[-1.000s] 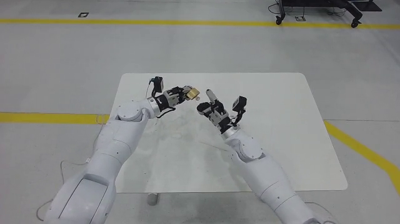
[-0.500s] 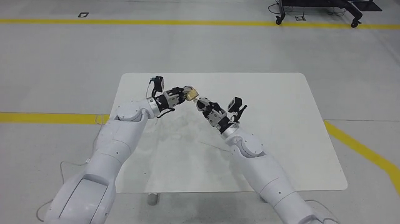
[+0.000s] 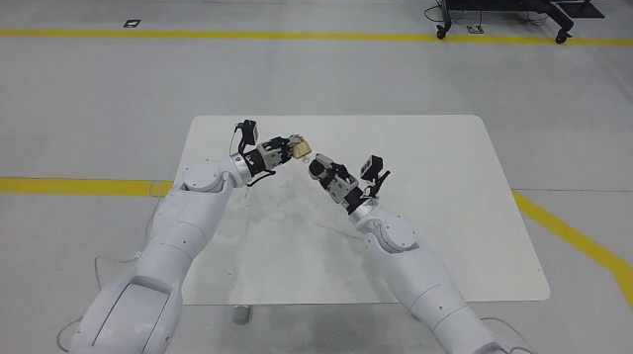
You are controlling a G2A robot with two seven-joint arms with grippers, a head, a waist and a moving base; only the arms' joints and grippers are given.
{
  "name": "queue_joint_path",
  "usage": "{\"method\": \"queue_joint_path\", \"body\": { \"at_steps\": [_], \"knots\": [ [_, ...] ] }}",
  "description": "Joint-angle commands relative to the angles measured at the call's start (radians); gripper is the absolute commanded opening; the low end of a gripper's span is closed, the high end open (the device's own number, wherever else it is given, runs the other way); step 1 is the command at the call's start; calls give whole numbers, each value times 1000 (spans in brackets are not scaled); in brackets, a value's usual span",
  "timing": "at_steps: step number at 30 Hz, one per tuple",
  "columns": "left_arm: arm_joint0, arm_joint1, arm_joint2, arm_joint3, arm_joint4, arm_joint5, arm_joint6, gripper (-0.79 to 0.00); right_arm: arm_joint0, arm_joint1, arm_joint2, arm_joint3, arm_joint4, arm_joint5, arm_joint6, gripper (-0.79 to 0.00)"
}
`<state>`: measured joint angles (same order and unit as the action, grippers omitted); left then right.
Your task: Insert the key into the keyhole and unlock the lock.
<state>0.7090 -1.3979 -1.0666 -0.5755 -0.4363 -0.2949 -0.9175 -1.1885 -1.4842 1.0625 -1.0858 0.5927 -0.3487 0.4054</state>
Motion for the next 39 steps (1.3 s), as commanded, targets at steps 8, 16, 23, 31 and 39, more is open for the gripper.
{"method": "queue_joint_path", "body": {
  "at_steps": [8,16,23,31,39],
  "knots": [
    [5,-2,1,-10,9,6,0,-785,-9,-5,-25,-25,-42,25,-9,-566],
    [8,-1,-3,-12,10,3,-10,-785,33,-19,-32,41,-11,24,-29,-628],
    [5,-4,3,-15,17,11,-20,-785,42,-25,-27,61,6,16,-23,-770],
    [0,-7,5,-8,23,11,-19,-785,53,-35,-33,80,38,18,-7,-785],
    [0,-8,3,-9,25,-8,-25,-785,44,-44,11,96,285,84,156,-785]
  ]
}}
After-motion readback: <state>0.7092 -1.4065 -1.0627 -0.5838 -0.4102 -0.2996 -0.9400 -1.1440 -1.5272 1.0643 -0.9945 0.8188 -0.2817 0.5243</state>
